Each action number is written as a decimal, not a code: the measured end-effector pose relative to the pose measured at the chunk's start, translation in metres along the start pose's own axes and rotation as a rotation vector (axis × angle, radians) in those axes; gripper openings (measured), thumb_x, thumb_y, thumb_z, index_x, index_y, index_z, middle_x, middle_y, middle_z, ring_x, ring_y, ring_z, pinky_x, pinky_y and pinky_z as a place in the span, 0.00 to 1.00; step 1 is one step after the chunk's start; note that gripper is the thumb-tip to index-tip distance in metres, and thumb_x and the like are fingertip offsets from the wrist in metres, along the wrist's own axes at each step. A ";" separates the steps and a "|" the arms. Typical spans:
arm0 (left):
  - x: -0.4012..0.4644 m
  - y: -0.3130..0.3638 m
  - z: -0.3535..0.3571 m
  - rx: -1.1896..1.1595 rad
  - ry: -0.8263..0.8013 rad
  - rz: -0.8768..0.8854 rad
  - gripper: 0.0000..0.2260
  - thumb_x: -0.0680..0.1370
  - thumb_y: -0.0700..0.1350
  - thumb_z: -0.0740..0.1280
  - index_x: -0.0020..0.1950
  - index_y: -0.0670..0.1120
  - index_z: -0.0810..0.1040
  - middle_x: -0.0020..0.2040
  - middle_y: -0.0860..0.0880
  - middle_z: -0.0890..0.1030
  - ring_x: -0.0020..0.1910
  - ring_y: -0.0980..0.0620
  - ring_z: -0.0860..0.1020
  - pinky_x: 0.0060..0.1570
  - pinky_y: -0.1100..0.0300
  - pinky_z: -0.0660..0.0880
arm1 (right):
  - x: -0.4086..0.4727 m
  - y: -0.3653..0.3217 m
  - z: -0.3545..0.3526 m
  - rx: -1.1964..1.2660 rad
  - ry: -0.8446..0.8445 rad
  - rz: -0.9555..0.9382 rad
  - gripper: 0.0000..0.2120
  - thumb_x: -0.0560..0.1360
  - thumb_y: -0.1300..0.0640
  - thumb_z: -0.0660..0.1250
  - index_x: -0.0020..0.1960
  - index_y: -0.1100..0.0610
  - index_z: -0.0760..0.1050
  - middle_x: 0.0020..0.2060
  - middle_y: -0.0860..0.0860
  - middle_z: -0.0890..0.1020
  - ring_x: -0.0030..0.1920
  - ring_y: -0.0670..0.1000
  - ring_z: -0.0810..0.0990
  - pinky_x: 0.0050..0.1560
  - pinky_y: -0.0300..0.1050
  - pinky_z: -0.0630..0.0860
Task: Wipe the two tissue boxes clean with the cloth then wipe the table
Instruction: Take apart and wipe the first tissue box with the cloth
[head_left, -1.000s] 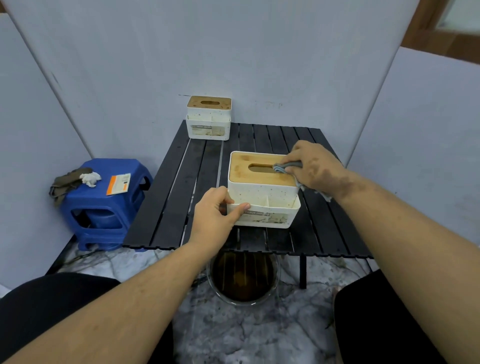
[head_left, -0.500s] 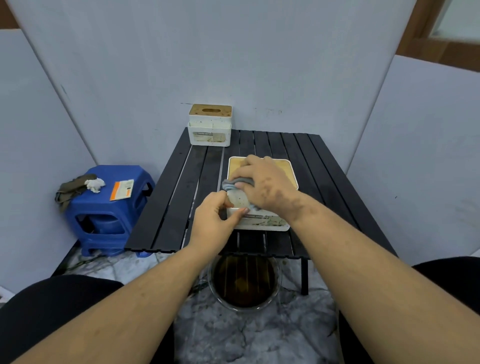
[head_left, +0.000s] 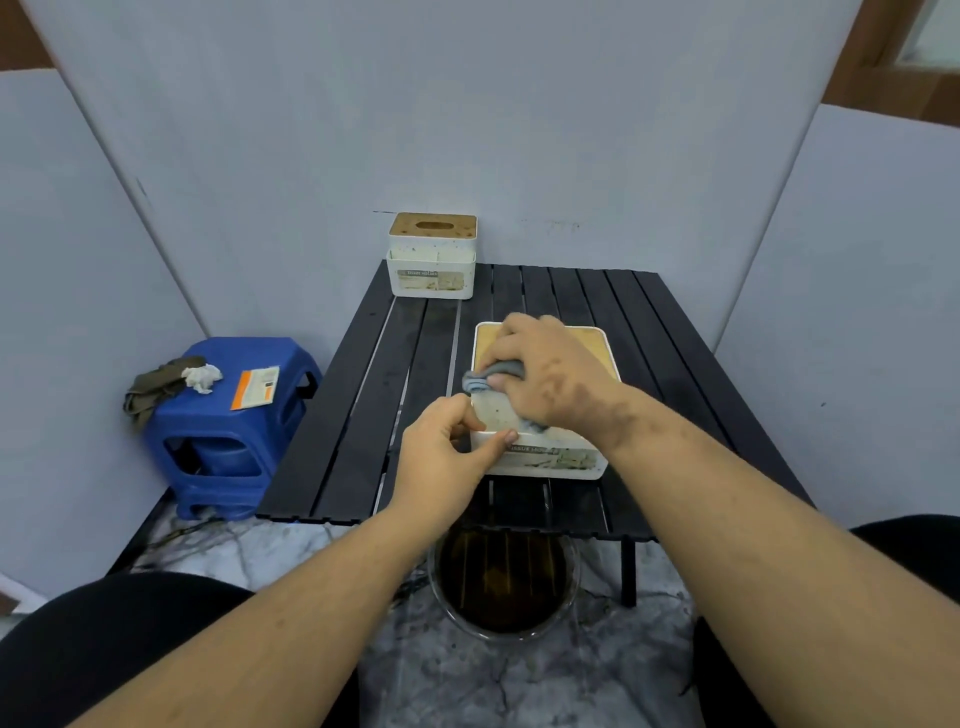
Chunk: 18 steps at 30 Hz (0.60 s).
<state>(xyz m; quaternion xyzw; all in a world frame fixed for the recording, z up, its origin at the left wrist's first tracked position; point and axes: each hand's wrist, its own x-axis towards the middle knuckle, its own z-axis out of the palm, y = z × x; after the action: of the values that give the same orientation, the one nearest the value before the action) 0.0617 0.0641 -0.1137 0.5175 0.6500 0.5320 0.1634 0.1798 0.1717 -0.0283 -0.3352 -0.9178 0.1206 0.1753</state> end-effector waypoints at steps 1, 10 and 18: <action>-0.001 0.001 -0.001 -0.010 -0.003 0.001 0.17 0.71 0.49 0.79 0.36 0.48 0.71 0.39 0.49 0.77 0.39 0.45 0.76 0.43 0.43 0.78 | 0.009 -0.004 0.002 0.000 -0.022 -0.008 0.07 0.78 0.52 0.69 0.55 0.44 0.82 0.52 0.45 0.75 0.56 0.52 0.71 0.60 0.50 0.73; 0.004 0.000 -0.002 0.049 -0.015 0.011 0.17 0.71 0.50 0.79 0.37 0.47 0.71 0.41 0.51 0.76 0.39 0.52 0.75 0.38 0.56 0.76 | 0.049 -0.003 0.005 -0.101 0.045 0.138 0.10 0.79 0.47 0.68 0.59 0.44 0.81 0.54 0.48 0.75 0.58 0.54 0.72 0.61 0.57 0.74; 0.004 0.005 -0.001 0.128 -0.017 0.046 0.18 0.72 0.50 0.78 0.35 0.49 0.69 0.39 0.54 0.73 0.36 0.58 0.70 0.35 0.67 0.69 | 0.022 0.054 -0.021 -0.007 0.063 0.271 0.08 0.76 0.45 0.70 0.56 0.39 0.81 0.52 0.42 0.76 0.52 0.51 0.77 0.59 0.55 0.77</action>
<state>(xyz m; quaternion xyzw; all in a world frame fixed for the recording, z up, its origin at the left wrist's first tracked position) 0.0618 0.0659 -0.1077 0.5464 0.6693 0.4882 0.1233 0.2031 0.2288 -0.0221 -0.4602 -0.8586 0.1292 0.1851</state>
